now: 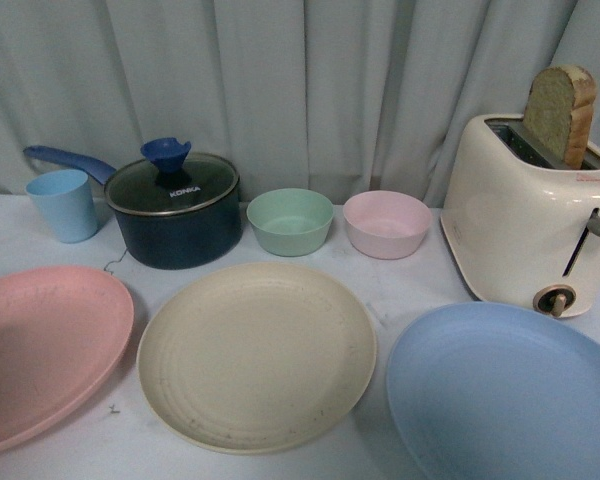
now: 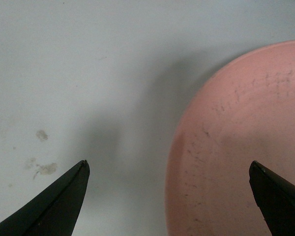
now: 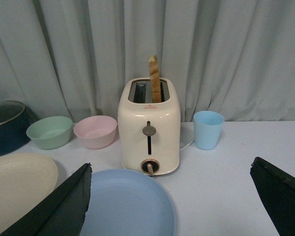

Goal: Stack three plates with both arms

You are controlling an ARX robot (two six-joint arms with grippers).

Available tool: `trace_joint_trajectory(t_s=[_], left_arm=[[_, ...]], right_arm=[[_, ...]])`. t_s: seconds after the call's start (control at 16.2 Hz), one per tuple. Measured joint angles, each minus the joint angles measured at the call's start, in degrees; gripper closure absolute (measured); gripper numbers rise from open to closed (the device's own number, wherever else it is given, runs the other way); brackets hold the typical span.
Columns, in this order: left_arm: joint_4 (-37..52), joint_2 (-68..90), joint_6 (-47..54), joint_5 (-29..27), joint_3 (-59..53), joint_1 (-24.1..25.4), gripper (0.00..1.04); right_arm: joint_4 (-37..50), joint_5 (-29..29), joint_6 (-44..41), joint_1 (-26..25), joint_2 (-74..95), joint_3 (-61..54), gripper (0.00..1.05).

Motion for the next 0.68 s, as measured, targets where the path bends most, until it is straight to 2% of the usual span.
trace_joint_trajectory(t_s=[0.37,0.62,0.68], left_arm=[[3.28,8.39,-1.62,0.83,1.33,0.11,0.08],[4.37,8.87,-2.03,0.9,1.33,0.11,0.42],[4.7,9.2,-2.08,1.31,1.33,0.15,0.6]], right_arm=[[0.0,-0.02,0.0,0.0,0.0,0.0,0.06],[0.0,-0.02,0.0,0.0,0.0,0.0,0.06],[0.0,-0.02,0.0,0.0,0.0,0.0,0.06]])
